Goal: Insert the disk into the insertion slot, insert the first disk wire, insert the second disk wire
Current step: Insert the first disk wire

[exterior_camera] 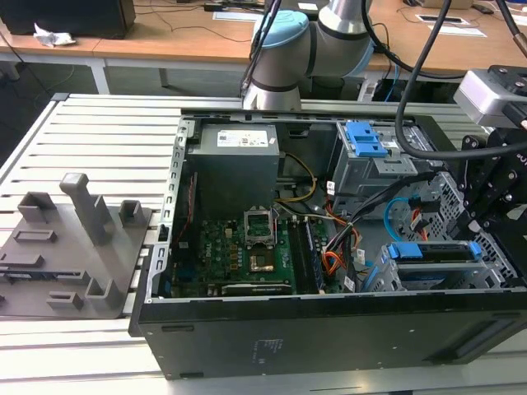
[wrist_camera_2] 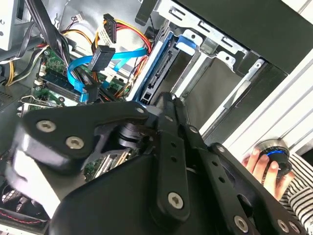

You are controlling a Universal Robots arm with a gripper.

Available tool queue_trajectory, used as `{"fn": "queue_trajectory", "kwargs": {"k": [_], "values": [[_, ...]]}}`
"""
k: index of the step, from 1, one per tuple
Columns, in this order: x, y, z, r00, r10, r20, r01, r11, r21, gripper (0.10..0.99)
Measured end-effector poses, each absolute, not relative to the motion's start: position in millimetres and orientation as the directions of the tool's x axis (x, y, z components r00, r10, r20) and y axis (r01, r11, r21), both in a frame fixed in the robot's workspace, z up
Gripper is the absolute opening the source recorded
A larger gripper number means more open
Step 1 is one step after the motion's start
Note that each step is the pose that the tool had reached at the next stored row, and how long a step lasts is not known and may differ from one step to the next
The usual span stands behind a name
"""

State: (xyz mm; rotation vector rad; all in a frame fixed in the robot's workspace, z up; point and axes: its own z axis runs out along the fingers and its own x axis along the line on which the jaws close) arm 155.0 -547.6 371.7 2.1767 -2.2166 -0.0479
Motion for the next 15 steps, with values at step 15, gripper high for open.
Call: {"fn": "queue_trajectory", "kwargs": {"k": [15], "values": [[173,-499,366,-0.019,-1.000,0.004,-0.999,0.019,0.048,0.302]]}}
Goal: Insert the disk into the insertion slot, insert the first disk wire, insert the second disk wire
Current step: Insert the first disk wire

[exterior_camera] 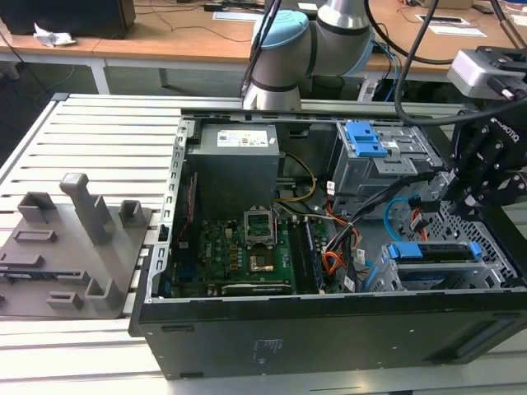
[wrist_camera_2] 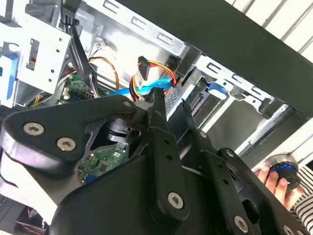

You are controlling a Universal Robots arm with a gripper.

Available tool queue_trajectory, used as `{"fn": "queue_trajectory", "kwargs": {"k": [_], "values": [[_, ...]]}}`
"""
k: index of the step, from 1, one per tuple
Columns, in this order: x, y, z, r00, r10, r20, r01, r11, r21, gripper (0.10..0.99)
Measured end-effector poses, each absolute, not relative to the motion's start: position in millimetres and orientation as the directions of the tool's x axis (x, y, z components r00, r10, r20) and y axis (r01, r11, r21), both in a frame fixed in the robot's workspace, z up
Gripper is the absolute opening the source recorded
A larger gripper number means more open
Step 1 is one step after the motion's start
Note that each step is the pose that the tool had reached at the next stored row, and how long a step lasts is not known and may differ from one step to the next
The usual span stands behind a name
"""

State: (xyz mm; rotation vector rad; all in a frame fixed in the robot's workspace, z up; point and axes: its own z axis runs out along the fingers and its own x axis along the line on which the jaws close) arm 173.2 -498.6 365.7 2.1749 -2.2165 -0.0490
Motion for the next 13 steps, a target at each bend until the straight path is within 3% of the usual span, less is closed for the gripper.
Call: {"fn": "queue_trajectory", "kwargs": {"k": [13], "values": [[156,-488,352,-0.023,-1.000,0.008,-0.999,0.023,0.047,0.302]]}}
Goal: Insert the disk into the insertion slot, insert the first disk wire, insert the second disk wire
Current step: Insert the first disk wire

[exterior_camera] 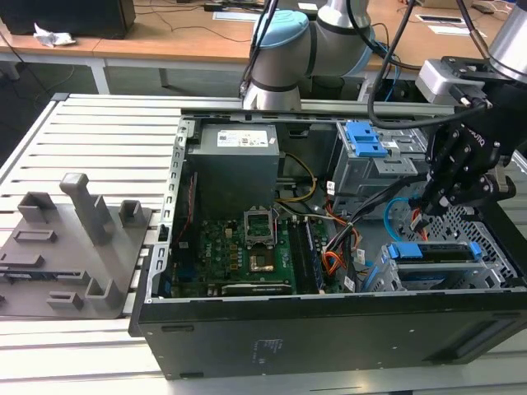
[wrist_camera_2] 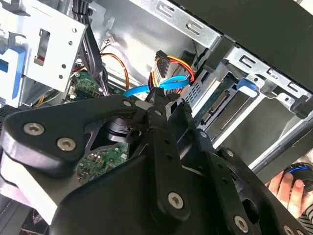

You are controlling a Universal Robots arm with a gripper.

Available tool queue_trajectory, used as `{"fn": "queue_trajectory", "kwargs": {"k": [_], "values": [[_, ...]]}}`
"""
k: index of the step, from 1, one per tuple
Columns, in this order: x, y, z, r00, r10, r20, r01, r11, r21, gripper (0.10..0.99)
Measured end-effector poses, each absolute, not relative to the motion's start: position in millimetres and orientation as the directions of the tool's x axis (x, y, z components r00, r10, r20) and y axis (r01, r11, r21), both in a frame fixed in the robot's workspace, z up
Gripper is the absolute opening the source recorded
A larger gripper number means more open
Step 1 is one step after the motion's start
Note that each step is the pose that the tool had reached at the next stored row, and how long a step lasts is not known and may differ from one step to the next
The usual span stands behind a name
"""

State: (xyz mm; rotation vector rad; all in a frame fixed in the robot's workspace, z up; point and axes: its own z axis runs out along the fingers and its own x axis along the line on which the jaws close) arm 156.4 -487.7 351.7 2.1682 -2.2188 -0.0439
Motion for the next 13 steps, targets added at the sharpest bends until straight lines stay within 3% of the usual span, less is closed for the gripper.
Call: {"fn": "queue_trajectory", "kwargs": {"k": [4,6,10,13], "values": [[156,-488,352,-0.023,-1.000,0.009,-0.999,0.023,0.048,0.286],[156,-488,352,-0.023,-1.000,0.009,-0.999,0.023,0.048,0.165],[156,-489,351,-0.023,-1.000,0.010,-0.999,0.023,0.048,0.165],[156,-508,351,-0.023,-1.000,0.010,-0.999,0.023,0.048,0.165]]}}
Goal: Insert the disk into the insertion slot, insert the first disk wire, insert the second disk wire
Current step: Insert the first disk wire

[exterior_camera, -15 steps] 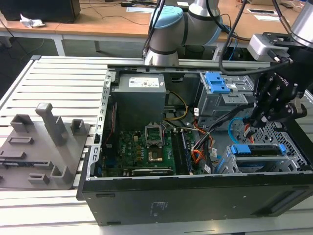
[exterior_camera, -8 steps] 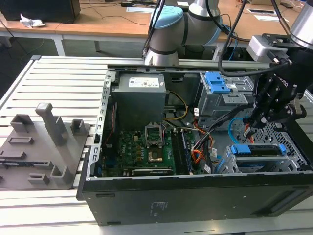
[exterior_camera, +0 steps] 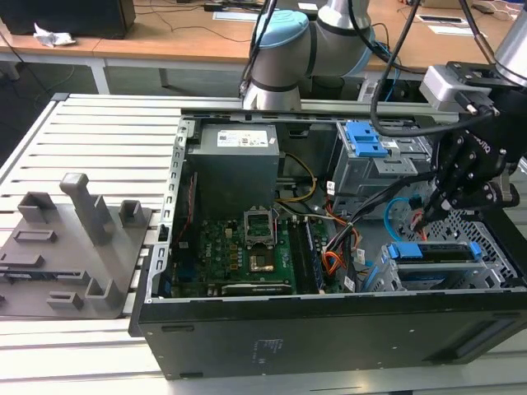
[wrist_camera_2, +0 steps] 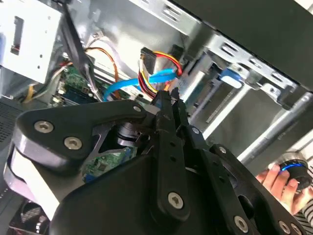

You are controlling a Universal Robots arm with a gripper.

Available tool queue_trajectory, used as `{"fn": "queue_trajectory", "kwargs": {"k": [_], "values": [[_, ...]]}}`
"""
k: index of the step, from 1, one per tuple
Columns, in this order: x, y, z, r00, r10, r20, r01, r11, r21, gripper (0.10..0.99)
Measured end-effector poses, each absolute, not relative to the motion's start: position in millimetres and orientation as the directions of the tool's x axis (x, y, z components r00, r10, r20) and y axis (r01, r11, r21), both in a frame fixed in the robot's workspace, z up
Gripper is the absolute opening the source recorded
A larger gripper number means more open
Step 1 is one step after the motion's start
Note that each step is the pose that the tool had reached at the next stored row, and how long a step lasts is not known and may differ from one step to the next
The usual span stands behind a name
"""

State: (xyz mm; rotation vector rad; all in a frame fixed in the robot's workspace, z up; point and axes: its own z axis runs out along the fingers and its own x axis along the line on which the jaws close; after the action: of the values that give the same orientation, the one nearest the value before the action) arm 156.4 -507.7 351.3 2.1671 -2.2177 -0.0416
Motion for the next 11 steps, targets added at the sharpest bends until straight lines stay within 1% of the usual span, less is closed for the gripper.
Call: {"fn": "queue_trajectory", "kwargs": {"k": [3,11], "values": [[156,-524,351,-0.023,-1.000,0.010,-0.999,0.023,0.048,0.165],[166,-531,348,-0.023,-1.000,0.011,-0.999,0.023,0.048,0.165]]}}
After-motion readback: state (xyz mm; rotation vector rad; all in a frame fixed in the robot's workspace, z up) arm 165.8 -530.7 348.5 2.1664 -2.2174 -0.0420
